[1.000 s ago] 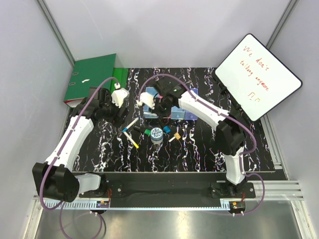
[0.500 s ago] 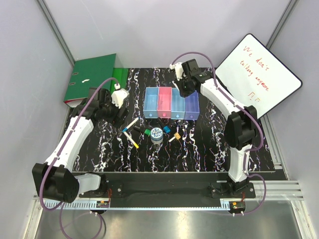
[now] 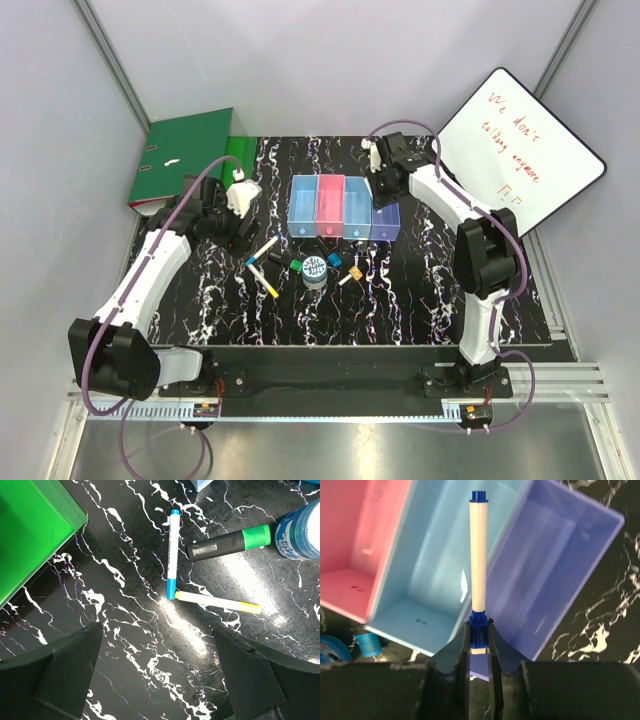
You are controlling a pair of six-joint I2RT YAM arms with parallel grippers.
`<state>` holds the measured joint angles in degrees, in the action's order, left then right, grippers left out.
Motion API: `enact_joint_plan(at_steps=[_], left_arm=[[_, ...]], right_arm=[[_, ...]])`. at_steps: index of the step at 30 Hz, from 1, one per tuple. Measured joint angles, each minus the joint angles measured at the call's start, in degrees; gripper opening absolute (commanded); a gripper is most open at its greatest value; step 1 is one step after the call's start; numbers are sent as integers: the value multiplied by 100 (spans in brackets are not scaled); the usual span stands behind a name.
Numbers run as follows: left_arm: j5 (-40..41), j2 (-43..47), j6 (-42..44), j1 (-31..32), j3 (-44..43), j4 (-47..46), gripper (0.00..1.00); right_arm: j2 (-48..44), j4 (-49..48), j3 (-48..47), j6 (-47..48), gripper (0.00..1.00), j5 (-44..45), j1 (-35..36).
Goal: Sort the stationery into containers
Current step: Place the pen in the storage box.
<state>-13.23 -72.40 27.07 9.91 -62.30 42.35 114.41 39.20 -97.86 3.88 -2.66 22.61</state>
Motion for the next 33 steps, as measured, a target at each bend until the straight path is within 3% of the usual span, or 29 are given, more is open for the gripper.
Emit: enact_joint_plan(at_steps=[11,13,19,33], left_arm=[[2,-66,2,22,-22,7,99],[2,-120,2,24,-46,7,99],[2,-162,7,31,-90,15,99],[2,-173,11,57,-238,46,99]], right_arm=[[0,-35,437,-260,1,-57,-286],[0,-46,457,-271,16,-118,-286],[0,-63,511,-293,39,-164,-286],[-28,-50,562,-52,44,-256,-284]])
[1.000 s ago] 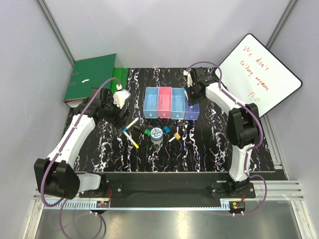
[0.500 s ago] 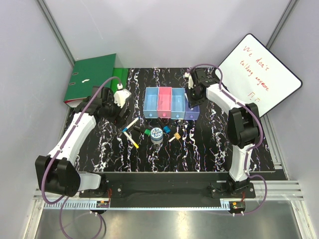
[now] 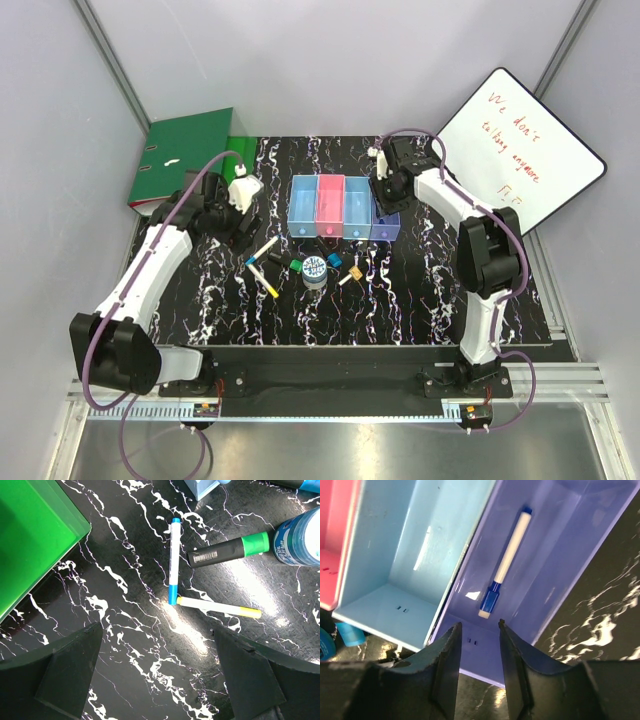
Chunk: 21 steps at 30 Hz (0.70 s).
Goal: Sort the stationery into containers
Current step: Place the pen in the storage box, then pick up the stationery from the center of the board.
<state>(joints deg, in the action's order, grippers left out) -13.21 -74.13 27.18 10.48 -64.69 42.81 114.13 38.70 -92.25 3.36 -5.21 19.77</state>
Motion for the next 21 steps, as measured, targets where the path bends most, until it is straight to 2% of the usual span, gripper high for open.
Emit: enact_joint_plan(at_steps=[5,15,18,21], left_arm=[[2,4,31,22,-24,22,99],[22,330,44,61,-24,107,99],[26,433,44,83,-24,129,99],[48,514,44,94,-24,155,99]], right_arm=[[-227,144,-236,988,45,-11,0],[-1646,824,-107,4164,43,-352,164],[-1915,1156,205,4579,45,-415,474],[-1967,1368,393,4439,47,-673,817]])
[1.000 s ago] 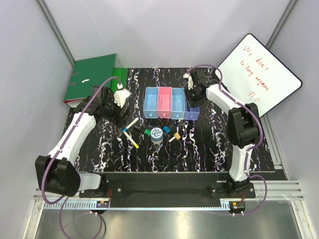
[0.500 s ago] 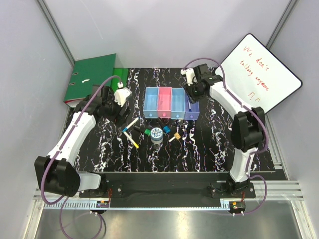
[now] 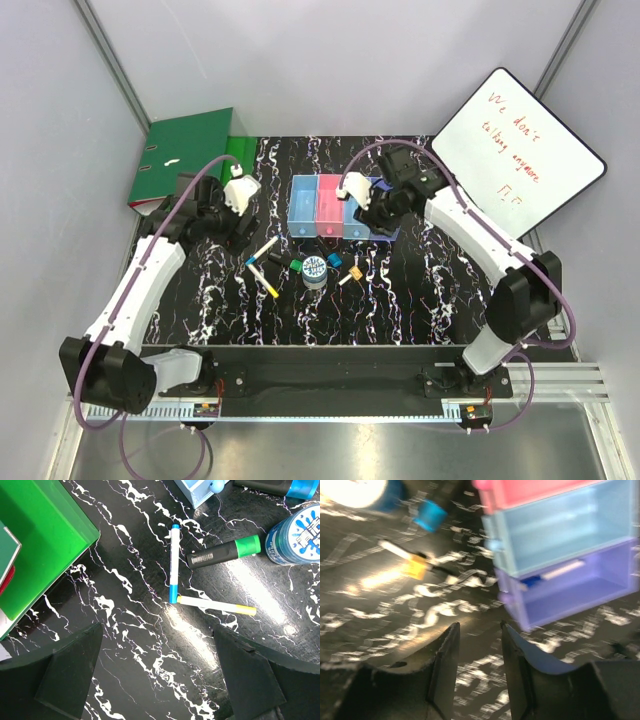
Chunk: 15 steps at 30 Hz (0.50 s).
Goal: Sort the stationery into containers
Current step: Pick up the stationery from the center of the board.
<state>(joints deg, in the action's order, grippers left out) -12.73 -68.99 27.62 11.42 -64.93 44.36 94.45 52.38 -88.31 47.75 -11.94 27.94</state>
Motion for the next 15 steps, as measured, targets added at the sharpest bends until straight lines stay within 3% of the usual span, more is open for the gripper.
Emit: enact_joint_plan(at_steps=[9,15], left_arm=[[61,214,0,17,7,15,99],[74,197,-2,39,11,13,99]], right_arm=[[-424,-905,1458,-2439,49,-348,245],[-297,-1554,1873,-3399,50,-90,308]])
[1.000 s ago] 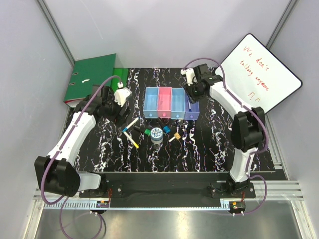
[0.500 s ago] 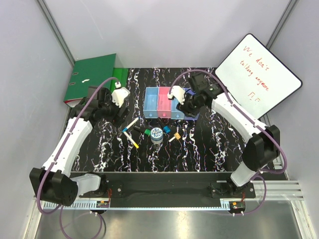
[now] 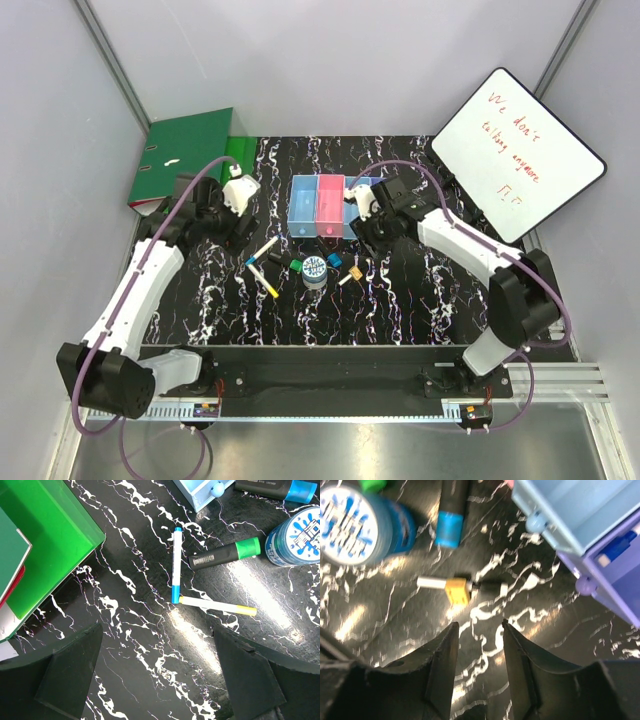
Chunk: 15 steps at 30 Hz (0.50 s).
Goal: Sort the stationery into containers
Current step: Pick up the stationery from the center of the board.
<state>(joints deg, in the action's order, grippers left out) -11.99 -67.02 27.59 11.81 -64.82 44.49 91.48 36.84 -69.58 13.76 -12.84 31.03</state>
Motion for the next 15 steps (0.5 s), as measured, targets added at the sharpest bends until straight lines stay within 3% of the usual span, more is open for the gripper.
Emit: enact_joint_plan(at_steps=[15], left_arm=[[7,-282,-2,20,9,-4,99]], right_arm=[[461,-706,385,-544,63,417,557]])
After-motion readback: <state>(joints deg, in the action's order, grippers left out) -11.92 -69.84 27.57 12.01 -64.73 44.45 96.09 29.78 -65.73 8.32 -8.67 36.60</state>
